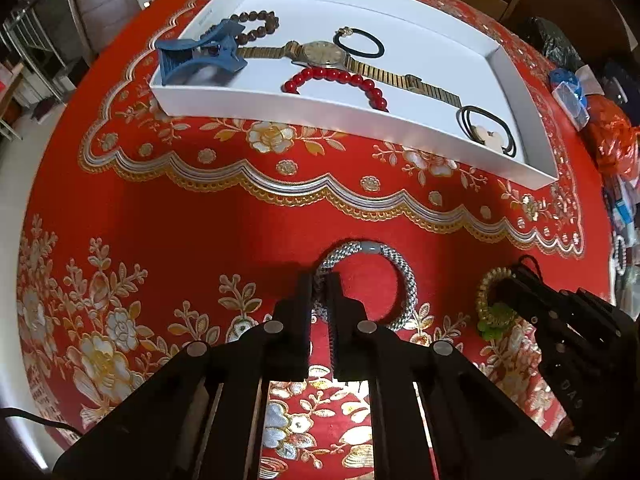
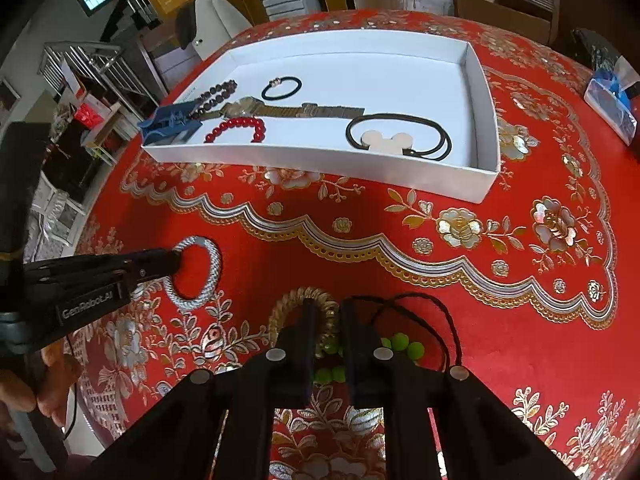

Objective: Organize jewelry
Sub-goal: 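Grasp the silver mesh bangle with the left tool while the right tool grasps the gold beaded bracelet, then carry the bangle and gold bracelet into the tray and open both tools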

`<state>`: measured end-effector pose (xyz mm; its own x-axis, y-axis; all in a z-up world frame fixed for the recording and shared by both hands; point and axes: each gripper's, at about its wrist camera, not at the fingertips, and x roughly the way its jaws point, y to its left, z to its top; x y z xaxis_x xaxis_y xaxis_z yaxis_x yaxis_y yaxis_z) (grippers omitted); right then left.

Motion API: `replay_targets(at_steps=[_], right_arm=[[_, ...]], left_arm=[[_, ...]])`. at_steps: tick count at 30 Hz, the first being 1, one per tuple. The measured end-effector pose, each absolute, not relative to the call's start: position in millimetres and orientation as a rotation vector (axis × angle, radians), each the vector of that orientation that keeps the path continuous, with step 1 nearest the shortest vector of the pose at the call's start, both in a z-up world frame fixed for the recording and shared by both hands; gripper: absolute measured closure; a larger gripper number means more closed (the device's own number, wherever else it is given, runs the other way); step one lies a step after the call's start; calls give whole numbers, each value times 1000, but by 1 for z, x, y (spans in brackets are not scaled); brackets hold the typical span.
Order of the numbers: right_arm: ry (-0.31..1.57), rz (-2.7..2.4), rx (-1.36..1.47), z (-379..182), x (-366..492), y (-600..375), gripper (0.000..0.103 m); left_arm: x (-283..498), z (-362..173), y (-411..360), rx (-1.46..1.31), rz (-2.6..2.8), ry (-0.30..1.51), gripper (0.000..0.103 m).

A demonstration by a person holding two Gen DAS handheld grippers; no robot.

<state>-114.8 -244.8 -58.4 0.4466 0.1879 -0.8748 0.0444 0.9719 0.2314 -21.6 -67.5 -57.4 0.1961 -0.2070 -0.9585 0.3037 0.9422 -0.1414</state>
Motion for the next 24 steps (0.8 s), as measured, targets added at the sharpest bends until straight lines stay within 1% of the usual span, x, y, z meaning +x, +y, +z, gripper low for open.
replay_targets(at_steps=[4, 13, 19, 24], right_arm=[[1059, 109, 309, -40, -120, -252, 92], [974, 105, 333, -2, -117, -257, 93], [960, 79, 334, 6, -103, -265, 92], [970, 47, 337, 6, -81, -280, 92]], left_arm=[[-18, -50, -53, 4, -386, 1355, 98], [-18, -11, -48, -6, -445, 1284, 98], [-5, 17, -52, -7, -450, 1227, 98], [16, 29, -68, 35, -424, 1175, 98]])
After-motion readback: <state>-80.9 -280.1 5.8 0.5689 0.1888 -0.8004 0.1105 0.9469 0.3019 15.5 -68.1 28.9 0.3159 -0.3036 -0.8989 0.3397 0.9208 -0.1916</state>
